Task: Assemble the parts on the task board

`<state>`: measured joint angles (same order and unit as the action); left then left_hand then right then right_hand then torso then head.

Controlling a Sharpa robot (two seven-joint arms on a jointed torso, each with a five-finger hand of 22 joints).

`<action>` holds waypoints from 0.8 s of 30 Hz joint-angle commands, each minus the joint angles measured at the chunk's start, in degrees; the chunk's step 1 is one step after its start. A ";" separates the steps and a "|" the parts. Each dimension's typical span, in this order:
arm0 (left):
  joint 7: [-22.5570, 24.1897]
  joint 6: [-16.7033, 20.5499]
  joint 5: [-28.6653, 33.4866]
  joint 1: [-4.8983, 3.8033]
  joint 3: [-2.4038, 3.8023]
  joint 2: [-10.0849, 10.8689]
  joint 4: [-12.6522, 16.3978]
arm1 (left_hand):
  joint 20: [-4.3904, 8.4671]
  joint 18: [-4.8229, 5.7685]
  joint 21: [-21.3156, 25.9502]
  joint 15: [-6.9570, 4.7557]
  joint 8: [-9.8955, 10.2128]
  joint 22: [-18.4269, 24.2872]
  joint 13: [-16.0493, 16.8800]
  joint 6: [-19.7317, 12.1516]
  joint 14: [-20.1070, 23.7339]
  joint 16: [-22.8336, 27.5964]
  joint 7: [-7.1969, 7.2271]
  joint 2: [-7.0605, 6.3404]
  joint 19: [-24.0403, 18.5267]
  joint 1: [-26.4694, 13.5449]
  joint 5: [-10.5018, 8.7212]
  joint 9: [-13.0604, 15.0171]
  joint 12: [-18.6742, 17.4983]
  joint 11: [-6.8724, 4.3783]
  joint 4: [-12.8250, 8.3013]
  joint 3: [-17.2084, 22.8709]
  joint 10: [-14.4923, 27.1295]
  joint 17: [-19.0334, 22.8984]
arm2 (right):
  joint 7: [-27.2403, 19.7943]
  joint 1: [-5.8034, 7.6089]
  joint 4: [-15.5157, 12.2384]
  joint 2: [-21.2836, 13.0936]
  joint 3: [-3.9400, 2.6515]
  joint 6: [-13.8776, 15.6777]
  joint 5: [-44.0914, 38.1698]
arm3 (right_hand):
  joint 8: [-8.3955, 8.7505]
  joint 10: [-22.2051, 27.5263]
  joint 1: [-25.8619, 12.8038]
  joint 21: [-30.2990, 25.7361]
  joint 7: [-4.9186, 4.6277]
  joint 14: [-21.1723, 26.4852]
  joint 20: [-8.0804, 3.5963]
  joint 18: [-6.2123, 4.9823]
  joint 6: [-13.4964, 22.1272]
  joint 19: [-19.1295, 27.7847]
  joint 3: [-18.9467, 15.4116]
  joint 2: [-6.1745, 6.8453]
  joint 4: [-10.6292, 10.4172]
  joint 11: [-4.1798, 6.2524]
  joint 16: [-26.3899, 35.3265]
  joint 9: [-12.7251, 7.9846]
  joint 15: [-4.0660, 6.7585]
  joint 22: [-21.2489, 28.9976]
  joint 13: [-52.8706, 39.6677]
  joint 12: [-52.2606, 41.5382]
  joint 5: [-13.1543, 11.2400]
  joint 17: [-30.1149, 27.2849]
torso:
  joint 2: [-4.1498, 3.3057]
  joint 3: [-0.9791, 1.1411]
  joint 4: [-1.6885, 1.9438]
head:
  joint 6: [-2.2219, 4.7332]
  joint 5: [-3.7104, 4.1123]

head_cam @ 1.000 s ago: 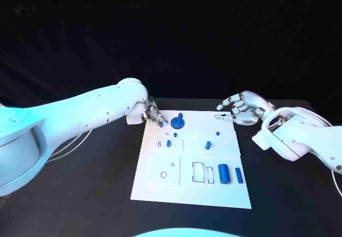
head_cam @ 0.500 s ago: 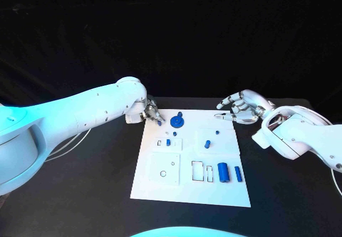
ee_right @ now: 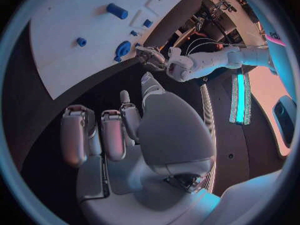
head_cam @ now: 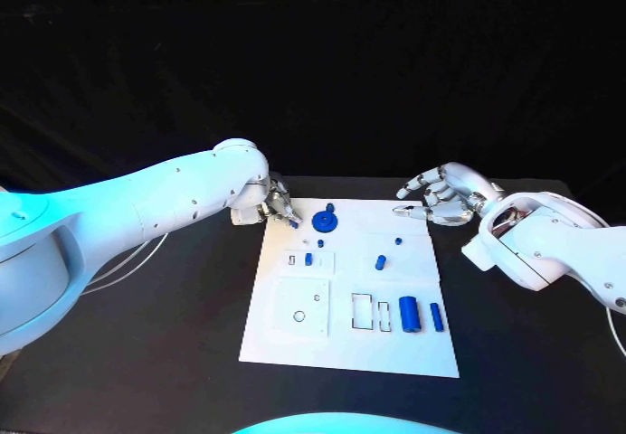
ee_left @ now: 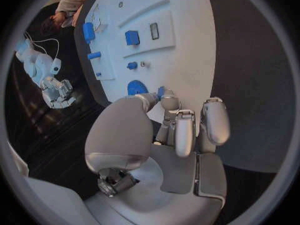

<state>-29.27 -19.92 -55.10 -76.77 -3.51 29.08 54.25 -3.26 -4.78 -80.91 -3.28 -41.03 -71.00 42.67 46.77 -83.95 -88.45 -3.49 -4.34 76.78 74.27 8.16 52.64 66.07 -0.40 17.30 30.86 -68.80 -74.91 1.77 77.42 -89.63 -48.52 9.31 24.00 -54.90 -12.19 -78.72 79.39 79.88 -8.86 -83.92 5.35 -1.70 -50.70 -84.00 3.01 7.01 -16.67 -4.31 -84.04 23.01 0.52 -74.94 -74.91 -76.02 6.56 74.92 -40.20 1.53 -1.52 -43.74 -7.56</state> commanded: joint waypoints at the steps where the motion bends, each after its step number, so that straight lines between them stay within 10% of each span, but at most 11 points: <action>1: 1.41 0.96 1.98 -0.01 0.03 0.60 0.75 | 0.22 0.46 0.06 -0.23 -0.27 -0.12 0.14 -0.23 -5.08 -0.29 -0.01 -0.37 -0.15 0.56 -0.01 0.39 -0.01 -0.10 -4.33 5.11 -0.04 -12.39 | -0.23 -0.03 0.00 0.06 -0.01 -0.84 -0.53 | -0.17 -0.16 -0.18 -0.03 0.05 -3.11 0.33 -0.70 0.46 -1.42 -0.20 -0.44 0.06 0.27 0.20 -0.05 -0.23 -8.78 -4.46 -0.20 0.36 3.49 | 0.04 0.04 -0.02 | 0.03 -0.04; 9: 3.28 5.64 4.67 0.00 0.20 5.06 7.07 | 0.33 0.63 -0.44 -0.38 -0.65 -1.11 0.67 0.75 -5.54 -0.84 0.11 -3.74 0.53 -2.29 0.33 1.59 0.29 -0.31 -8.72 15.05 -1.58 -13.55 | -0.24 -0.03 -0.12 -0.19 0.00 -0.81 -0.53 | -0.17 -0.16 -0.18 -0.03 0.05 -3.11 0.33 -0.70 0.46 -1.42 -0.20 -0.44 0.06 0.27 0.20 -0.05 -0.23 -8.78 -4.46 -0.20 0.36 3.49 | 0.00 0.02 0.04 | 0.02 0.05; 24: 5.23 14.17 2.16 1.10 0.27 16.06 25.28 | 0.72 0.96 -1.31 -0.83 -0.71 -2.72 1.50 2.26 -5.97 -1.41 0.54 -5.55 1.83 -5.10 0.73 2.04 0.59 -0.78 -11.57 20.02 -3.44 -14.80 | -0.15 -0.03 -0.33 -0.98 0.02 -0.64 -0.53 | -0.17 -0.16 -0.18 -0.03 0.05 -3.11 0.33 -0.70 0.46 -1.42 -0.20 -0.44 0.06 0.27 0.20 -0.05 -0.23 -8.78 -4.46 -0.20 0.36 3.49 | 0.08 -0.03 0.07 | -0.35 -0.54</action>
<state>-25.39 -9.23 -51.40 -75.89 -3.25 44.68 78.30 -2.68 -4.78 -81.87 -3.68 -41.81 -73.78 44.14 48.66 -83.94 -89.64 -2.86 -9.82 78.24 69.48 8.67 54.70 66.35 -1.29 17.30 39.07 -71.84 -74.91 1.81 77.42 -89.85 -49.44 9.32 23.94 -54.92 -12.19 -78.72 79.39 79.88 -8.86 -83.92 5.35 -1.70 -50.70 -84.00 3.01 7.01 -16.67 -4.31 -84.04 23.01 0.52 -74.92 -74.90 -76.02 6.56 74.91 -40.17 1.50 -1.39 -44.06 -8.00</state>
